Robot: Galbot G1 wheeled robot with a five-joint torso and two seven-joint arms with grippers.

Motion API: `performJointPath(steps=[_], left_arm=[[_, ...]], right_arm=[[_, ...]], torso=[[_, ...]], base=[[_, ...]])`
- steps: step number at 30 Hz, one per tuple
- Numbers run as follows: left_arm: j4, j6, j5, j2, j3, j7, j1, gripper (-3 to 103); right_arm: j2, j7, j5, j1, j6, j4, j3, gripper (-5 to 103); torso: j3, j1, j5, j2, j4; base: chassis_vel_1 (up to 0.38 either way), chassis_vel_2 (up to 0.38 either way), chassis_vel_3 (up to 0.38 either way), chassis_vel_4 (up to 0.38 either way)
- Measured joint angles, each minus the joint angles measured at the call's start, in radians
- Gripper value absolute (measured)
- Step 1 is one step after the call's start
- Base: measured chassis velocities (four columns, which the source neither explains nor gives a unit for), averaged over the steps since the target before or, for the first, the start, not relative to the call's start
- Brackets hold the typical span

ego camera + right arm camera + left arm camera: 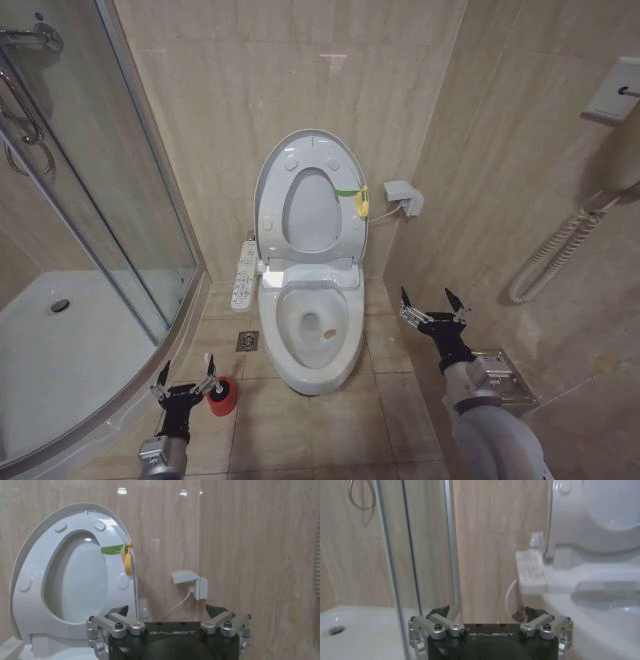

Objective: Open the toilet lid, clean the toilet bowl with a toilet brush, close the toilet lid, and flush.

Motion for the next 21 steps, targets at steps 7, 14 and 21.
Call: performJointPath(steps=[7,14,21], left_arm=[[0.129,-0.038,-0.004,0.011,0.002,0.019,-0.058,99],[0.154,-0.05,-0.005,0.006,0.013,0.029,-0.085,97],[0.154,-0.049,-0.003,0.014,0.013,0.032,-0.096,97]], right_arm=[[0.0,0.0,0.0,0.0,0.0,0.0,0.0,100],[0.0,0.0,0.0,0.0,0.0,0.0,0.0,100],[0.0,0.0,0.0,0.0,0.0,0.0,0.0,100]], torso=[[0.0,0.0,-0.0001,0.0,-0.0001],[0.0,0.0,0.0001,0.0,-0.0001],[0.0,0.0,0.0001,0.0,-0.0001]], base=[[0.0,0.0,0.0,0.0],[0.0,0.0,0.0,0.0],[0.0,0.0,0.0,0.0]])
